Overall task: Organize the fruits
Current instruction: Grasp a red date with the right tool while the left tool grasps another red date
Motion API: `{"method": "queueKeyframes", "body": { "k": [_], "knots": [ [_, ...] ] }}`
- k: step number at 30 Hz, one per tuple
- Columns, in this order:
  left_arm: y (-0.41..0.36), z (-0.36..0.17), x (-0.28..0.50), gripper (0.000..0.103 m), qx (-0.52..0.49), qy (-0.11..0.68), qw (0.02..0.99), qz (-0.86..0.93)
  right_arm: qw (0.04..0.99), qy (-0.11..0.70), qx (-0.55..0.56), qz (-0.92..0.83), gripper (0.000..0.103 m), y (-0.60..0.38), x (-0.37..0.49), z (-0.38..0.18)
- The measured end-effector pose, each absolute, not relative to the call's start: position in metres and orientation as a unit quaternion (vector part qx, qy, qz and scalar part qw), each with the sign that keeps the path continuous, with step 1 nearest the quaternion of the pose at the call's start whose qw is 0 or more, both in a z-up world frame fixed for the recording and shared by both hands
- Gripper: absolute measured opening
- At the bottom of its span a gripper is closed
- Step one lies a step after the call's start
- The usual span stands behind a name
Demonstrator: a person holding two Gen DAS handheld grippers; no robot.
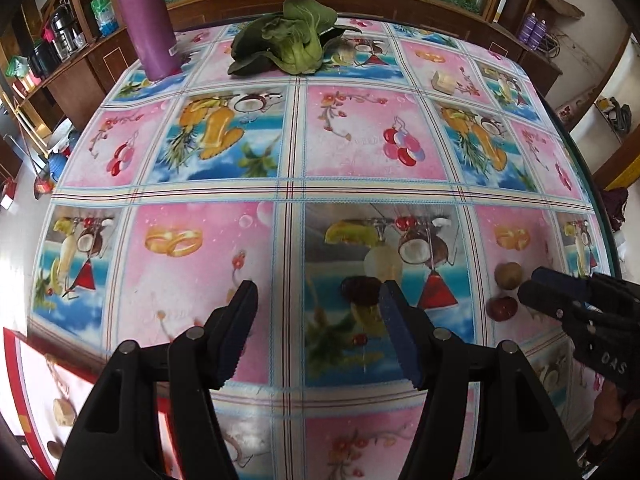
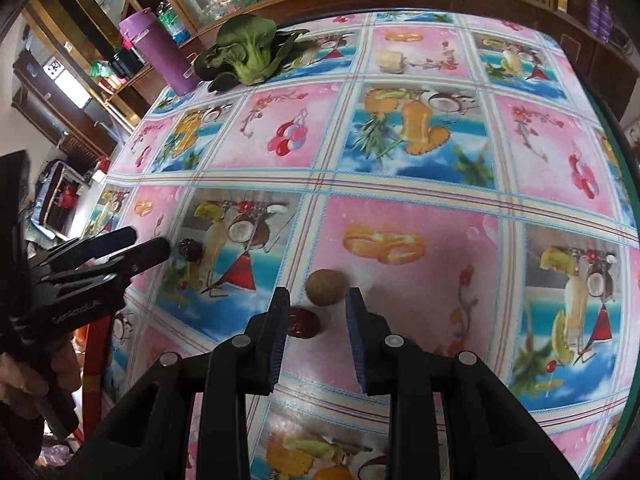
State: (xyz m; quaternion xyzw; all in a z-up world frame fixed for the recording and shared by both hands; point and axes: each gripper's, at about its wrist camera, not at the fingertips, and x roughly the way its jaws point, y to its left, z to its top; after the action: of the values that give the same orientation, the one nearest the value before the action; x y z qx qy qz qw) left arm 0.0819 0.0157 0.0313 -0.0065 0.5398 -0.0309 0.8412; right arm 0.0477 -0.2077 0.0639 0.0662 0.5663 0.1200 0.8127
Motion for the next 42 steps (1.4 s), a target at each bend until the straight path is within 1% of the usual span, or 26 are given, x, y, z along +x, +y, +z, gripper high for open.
{"method": "queueKeyframes", "body": {
  "k": [3, 6, 11, 13, 16, 20, 26, 29, 32, 37, 39, 42],
  "knots": [
    [0.015, 0.028, 0.087, 0.064, -0.021, 0.545, 0.837, -0.043, 0.806, 0.571, 0.078, 0.133, 0.028, -0.209, 0.046, 0.061],
    [0.01, 0.023, 0.095, 0.064, -0.014, 0.55, 0.834, -0.047, 0.807, 0.572, 0.078, 0.128, 0.028, -0.209, 0.05, 0.058],
    [0.001, 0.011, 0.103, 0.064, -0.01, 0.557, 0.829, -0.057, 0.782, 0.598, 0.104, 0.145, 0.028, -0.206, 0.053, 0.045],
    [-0.004, 0.006, 0.099, 0.064, -0.003, 0.563, 0.823, -0.07, 0.788, 0.588, 0.11, 0.146, 0.028, -0.206, 0.051, 0.048],
    [-0.014, 0.006, 0.09, 0.064, 0.022, 0.557, 0.824, -0.103, 0.786, 0.588, 0.111, 0.156, 0.028, -0.203, 0.049, 0.047],
    [-0.02, 0.007, 0.076, 0.064, 0.02, 0.56, 0.814, -0.149, 0.779, 0.595, 0.107, 0.167, 0.028, -0.197, 0.047, 0.045],
    [-0.011, 0.012, 0.036, 0.064, -0.025, 0.584, 0.788, -0.193, 0.763, 0.606, 0.096, 0.2, 0.028, -0.192, 0.028, 0.049],
    [0.004, 0.021, 0.019, 0.064, -0.048, 0.583, 0.79, -0.18, 0.778, 0.591, 0.087, 0.195, 0.028, -0.197, 0.022, 0.061],
    [0.009, 0.031, 0.009, 0.064, -0.029, 0.575, 0.801, -0.164, 0.796, 0.572, 0.087, 0.179, 0.028, -0.201, 0.028, 0.071],
    [0.016, 0.046, 0.029, 0.064, -0.003, 0.554, 0.823, -0.126, 0.779, 0.601, 0.083, 0.158, 0.029, -0.188, 0.04, 0.059],
    [0.015, 0.046, 0.043, 0.064, 0.019, 0.553, 0.824, -0.122, 0.782, 0.596, 0.08, 0.163, 0.029, -0.184, 0.036, 0.058],
    [0.011, 0.04, 0.063, 0.064, 0.035, 0.556, 0.823, -0.112, 0.791, 0.588, 0.044, 0.165, 0.029, -0.18, 0.03, 0.058]
  ]
}}
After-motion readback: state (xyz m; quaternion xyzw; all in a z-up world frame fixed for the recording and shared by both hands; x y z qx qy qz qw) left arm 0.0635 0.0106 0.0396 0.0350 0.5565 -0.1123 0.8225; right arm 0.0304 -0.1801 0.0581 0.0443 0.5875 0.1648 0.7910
